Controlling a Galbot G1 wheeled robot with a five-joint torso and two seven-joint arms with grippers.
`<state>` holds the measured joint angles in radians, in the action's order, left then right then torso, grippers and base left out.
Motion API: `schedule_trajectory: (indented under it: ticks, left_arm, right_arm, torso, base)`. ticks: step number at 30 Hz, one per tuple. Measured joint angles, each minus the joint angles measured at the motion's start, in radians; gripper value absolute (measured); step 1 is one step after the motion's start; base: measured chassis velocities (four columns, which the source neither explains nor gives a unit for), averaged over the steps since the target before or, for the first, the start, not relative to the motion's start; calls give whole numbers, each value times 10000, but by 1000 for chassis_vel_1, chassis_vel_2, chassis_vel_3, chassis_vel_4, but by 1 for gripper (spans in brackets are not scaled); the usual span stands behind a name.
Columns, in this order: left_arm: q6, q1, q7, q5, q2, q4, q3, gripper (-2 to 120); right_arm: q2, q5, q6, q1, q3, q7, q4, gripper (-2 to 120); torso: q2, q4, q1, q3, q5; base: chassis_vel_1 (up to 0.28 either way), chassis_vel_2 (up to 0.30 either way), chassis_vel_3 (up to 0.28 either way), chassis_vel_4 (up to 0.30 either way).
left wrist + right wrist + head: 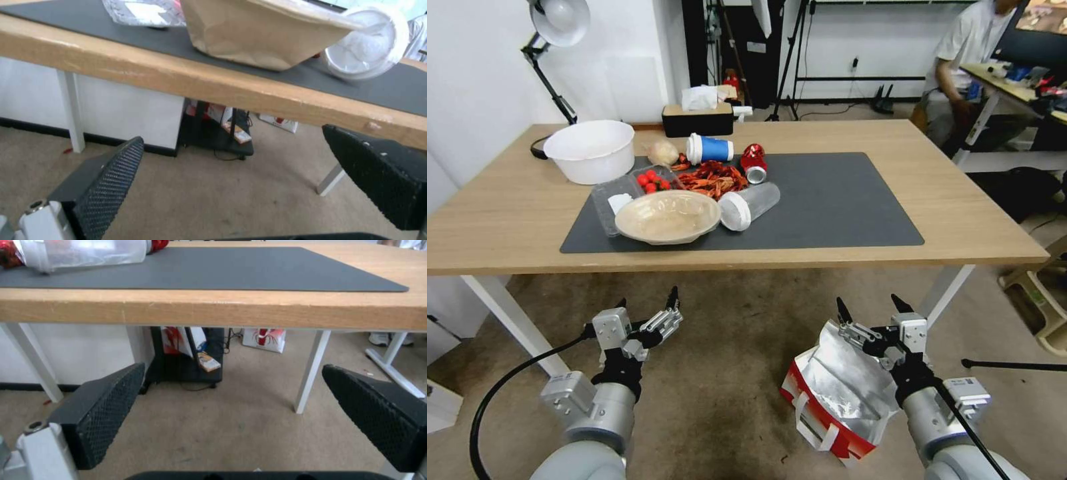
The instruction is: Pick up the food delivery bag from the floor and place it on the table.
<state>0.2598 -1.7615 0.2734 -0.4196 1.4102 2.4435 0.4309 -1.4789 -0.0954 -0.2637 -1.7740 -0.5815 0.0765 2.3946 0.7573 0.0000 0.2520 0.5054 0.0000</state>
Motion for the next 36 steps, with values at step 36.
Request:
schedule_trajectory:
  ticks: [36]
  left_arm:
    - [-29,23,-38,1,-61,-73,15,100]
  right_arm:
    - [24,18,5,94,19,83,-130,100]
  torso:
    - [-1570,0,-630,-940,0]
  base:
    - [0,0,0,0]
